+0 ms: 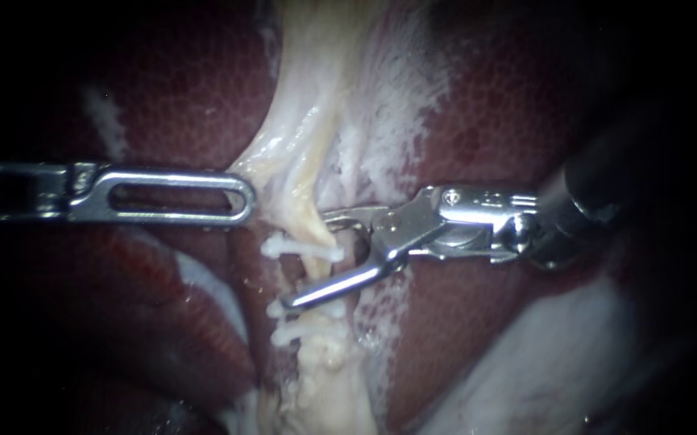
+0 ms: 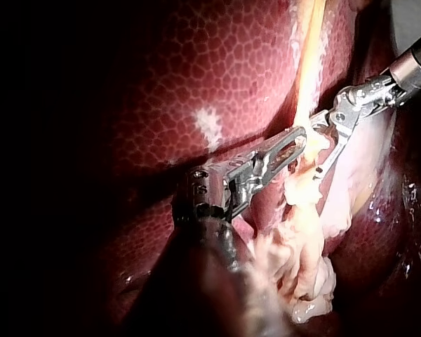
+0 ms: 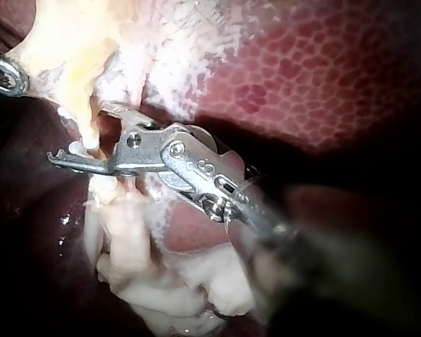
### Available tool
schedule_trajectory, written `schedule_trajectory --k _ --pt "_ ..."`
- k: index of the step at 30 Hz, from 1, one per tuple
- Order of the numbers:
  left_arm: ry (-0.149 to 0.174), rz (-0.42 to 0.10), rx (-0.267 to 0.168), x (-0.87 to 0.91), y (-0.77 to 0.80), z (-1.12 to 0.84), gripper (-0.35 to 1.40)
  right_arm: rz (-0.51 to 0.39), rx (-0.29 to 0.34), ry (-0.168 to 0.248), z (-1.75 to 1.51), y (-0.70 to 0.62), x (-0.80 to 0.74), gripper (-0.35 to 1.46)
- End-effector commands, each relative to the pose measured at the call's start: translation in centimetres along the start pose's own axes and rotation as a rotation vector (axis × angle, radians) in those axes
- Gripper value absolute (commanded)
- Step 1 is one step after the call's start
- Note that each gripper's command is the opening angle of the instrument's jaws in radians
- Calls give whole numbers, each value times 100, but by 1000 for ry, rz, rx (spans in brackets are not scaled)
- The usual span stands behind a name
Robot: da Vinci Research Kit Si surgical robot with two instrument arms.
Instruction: Going back third clip left tube
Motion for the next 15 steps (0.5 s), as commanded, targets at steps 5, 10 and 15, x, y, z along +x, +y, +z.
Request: schedule_trajectory --k 5,10,15 --pt "0 0 0 0 -1 0 -35 -30 -16 -5 -17 -3 -4 60" --pt "0 0 0 0 -1 0 -35 -25 -34 -8 -33 -11 -6 60" --pt "0 0 0 0 0 -1 -35 -27 -39 -10 -54 -24 -9 60"
